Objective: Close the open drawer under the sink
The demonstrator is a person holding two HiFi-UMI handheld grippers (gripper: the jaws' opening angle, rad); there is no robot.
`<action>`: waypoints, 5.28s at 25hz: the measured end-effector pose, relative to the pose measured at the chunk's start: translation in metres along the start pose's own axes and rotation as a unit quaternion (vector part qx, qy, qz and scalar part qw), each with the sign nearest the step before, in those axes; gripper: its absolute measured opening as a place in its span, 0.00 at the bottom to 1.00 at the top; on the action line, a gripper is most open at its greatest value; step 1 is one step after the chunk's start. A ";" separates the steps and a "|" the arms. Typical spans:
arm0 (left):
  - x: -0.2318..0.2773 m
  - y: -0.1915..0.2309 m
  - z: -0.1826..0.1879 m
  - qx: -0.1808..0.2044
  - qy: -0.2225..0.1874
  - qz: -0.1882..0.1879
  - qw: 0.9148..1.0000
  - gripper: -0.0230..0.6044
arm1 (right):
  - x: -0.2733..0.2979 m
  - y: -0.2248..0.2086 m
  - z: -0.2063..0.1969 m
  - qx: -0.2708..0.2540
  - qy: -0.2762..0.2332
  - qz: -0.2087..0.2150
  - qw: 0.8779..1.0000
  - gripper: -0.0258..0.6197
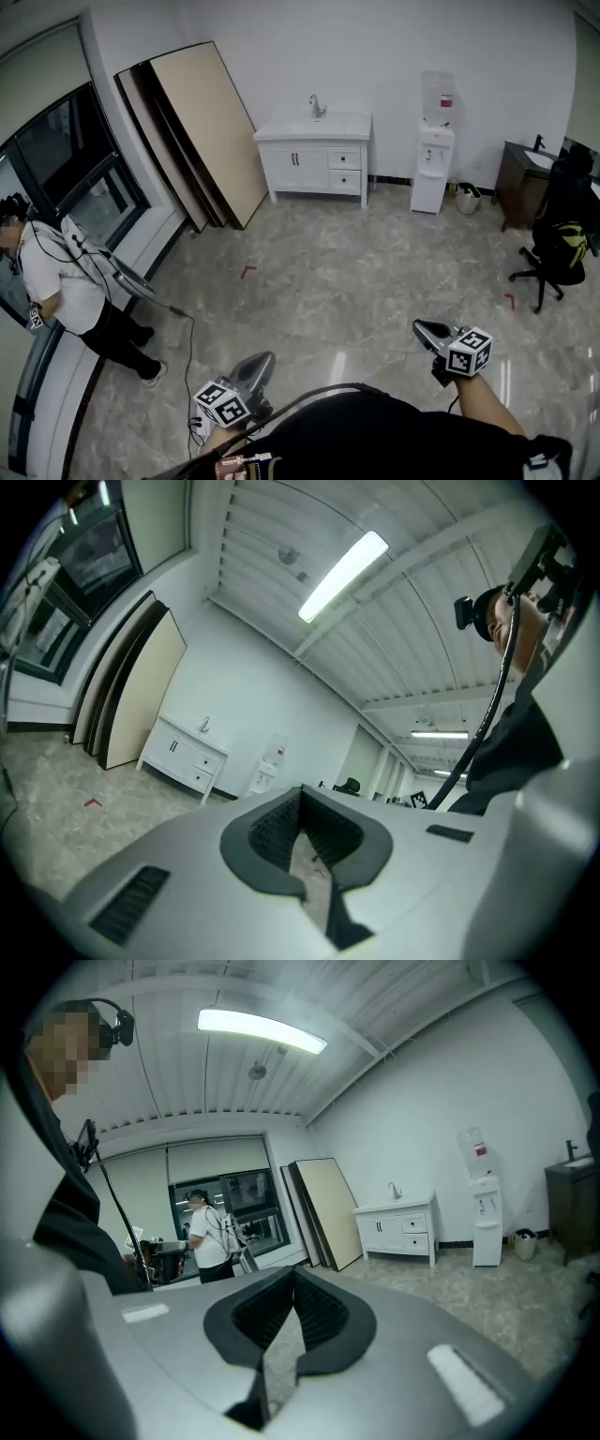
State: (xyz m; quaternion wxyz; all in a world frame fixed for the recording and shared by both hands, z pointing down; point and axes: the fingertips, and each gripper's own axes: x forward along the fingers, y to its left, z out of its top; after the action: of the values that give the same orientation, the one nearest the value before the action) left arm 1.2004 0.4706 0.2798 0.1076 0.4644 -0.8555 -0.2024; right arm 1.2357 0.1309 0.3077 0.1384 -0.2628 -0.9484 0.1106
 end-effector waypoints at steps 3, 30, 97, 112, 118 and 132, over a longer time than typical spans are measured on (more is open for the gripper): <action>0.007 0.038 0.024 -0.003 -0.004 -0.011 1.000 0.04 | 0.031 -0.001 0.017 0.000 -0.010 -0.020 1.000 0.04; -0.015 0.340 0.153 -0.002 -0.010 0.045 0.999 0.04 | 0.381 0.013 0.089 -0.010 0.019 0.023 1.000 0.04; 0.434 0.765 0.388 0.014 -0.015 0.033 0.999 0.04 | 0.861 -0.392 0.312 -0.009 -0.012 0.017 1.000 0.04; 0.653 0.749 0.406 0.019 -0.017 0.019 1.000 0.04 | 0.868 -0.587 0.389 -0.018 -0.022 0.027 0.999 0.04; 0.694 0.764 0.400 0.015 0.007 0.003 1.000 0.04 | 0.869 -0.622 0.381 0.004 -0.021 0.004 1.000 0.04; 0.747 0.923 0.485 0.017 0.021 -0.078 0.997 0.04 | 1.003 -0.623 0.435 -0.013 -0.030 -0.069 0.997 0.04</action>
State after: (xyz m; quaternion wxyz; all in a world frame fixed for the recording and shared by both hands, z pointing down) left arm -0.0806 0.4134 0.2549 0.1019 0.5357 -0.8174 -0.1857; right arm -0.0212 0.0802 0.2810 0.1136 -0.1948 -0.9695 0.0959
